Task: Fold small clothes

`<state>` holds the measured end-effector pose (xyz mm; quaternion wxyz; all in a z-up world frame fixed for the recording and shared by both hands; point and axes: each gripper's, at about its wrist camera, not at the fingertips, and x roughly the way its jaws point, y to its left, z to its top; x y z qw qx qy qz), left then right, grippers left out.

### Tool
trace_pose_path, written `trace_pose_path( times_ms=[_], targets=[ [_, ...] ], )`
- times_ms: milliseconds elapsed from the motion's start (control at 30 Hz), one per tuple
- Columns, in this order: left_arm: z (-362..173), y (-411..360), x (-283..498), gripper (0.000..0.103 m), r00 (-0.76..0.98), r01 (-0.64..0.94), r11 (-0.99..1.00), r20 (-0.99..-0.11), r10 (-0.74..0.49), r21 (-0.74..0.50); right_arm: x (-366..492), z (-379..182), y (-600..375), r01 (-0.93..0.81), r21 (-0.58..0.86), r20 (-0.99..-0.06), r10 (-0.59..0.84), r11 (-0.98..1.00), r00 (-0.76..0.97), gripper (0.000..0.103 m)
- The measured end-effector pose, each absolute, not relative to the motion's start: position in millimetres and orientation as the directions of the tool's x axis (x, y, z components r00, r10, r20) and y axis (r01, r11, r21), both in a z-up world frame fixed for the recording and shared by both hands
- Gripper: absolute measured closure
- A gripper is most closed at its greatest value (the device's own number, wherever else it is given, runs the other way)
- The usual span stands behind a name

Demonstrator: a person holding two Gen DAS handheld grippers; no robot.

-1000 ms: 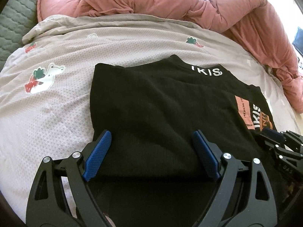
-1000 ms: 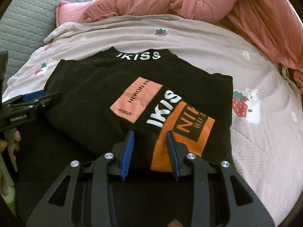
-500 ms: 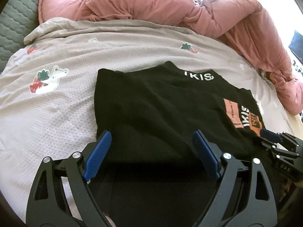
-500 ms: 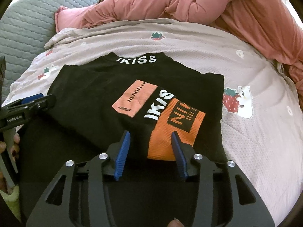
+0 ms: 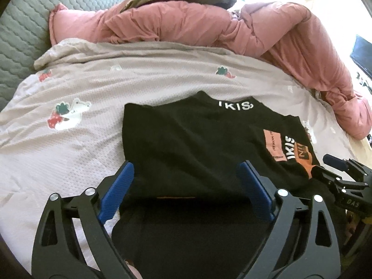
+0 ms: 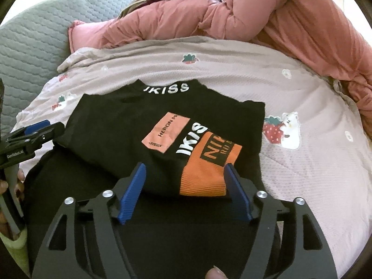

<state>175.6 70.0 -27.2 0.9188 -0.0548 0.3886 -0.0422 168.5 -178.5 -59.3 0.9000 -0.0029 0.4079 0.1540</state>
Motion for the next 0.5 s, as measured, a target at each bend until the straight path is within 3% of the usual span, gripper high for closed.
trace_pose_path(
  times_ms=[100,200,500],
  targets=[
    [-22.4,69.4,168.0,0.010,0.705,0.030,0.992,-0.701,-0.106,-0.120,161.6,-52.2,-182.3,-0.285,0.111,-0.718,0.276,0.952,0.639,0.026],
    [-19.5,72.1,162.4,0.010,0.705,0.020,0.991,-0.700,-0.111,-0.136,155.0,-45.3,-187.0,-0.281,0.106,-0.700,0.273,0.954,0.660,0.013],
    [-8.4,69.0,137.2,0.010,0.724,-0.024,0.996,-0.688,-0.045,-0.091,139.2,-28.2,-201.2,-0.269,0.119,-0.662,0.278,0.956,0.696,0.010]
  ],
)
